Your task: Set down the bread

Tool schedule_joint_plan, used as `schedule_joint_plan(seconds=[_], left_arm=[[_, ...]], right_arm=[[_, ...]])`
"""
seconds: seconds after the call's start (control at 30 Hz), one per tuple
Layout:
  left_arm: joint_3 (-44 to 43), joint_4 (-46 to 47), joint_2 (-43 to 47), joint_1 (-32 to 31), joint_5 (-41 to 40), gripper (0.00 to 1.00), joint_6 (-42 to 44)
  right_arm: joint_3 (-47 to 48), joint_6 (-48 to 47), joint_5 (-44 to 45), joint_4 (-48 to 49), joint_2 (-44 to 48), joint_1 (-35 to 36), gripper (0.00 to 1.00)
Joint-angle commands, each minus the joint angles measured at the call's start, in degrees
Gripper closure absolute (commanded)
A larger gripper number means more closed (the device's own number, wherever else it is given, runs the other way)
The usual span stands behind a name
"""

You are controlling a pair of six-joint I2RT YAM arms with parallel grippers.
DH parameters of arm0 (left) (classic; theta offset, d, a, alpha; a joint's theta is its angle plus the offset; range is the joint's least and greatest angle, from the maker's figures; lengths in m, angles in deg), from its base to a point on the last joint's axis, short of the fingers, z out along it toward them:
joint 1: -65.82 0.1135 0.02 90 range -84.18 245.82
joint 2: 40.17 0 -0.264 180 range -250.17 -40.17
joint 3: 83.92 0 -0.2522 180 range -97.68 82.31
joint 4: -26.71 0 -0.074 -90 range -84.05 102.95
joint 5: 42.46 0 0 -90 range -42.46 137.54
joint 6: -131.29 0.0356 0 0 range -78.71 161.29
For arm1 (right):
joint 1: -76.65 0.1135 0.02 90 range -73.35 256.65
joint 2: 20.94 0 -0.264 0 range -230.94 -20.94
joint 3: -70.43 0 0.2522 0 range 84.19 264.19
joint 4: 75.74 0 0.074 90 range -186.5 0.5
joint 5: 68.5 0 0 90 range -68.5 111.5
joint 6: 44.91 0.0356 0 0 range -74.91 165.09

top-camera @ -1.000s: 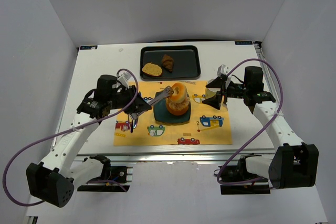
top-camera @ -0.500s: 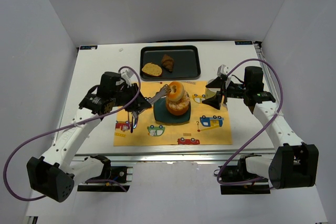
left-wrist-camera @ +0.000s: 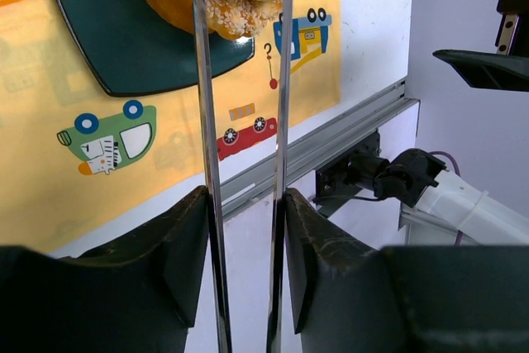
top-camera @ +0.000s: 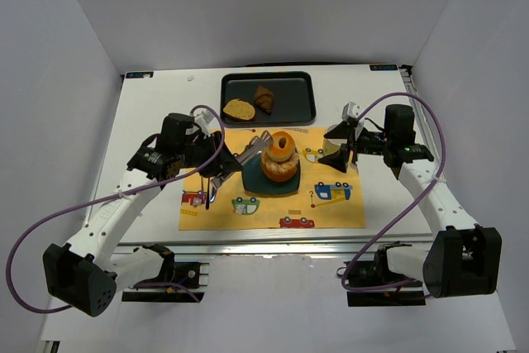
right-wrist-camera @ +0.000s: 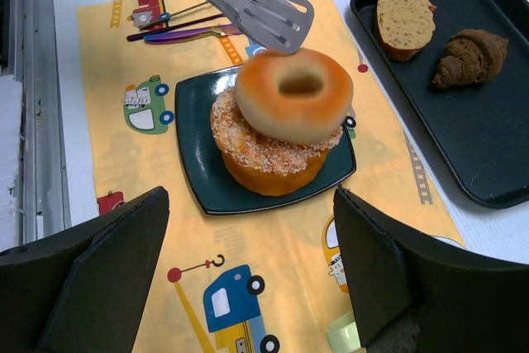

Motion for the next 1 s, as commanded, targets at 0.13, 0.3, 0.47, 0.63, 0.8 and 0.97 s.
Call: schedule_joint_plan(seconds=[0.13, 0.3, 0.47, 0.63, 0.8, 0.97], left_arm=[[-2.6, 1.1, 1.5, -0.4, -0.2, 0.49, 0.6], [-3.5, 1.0, 1.5, -0.4, -0.9, 0.49, 0.5], [-6.6, 0.2, 2.0, -0.4, -3.6, 0.52, 1.2], [-8.0, 1.4, 2.4, -0.4, -5.0, 0.67, 0.5], [-10.0, -3.8, 1.3, 0.9, -14.5, 0.93, 5.9], [-3.1, 2.5, -0.7, 8.8, -30.6, 1.00, 24.8]], right_arm=[[-0.3, -0.6, -1.1, -0.9, 0.4, -0.2, 0.15], [-0.3, -0.8, -1.0, -1.1, 0.5, -0.3, 0.15], [-0.3, -1.0, -1.0, -1.3, 0.6, -0.3, 0.15], [-0.2, -1.0, -1.1, -1.5, 0.6, -0.3, 0.15], [0.1, -1.0, -1.3, -1.4, 0.6, -0.3, 0.15], [0.8, -1.6, -2.2, -1.8, 0.3, -0.2, 0.15]])
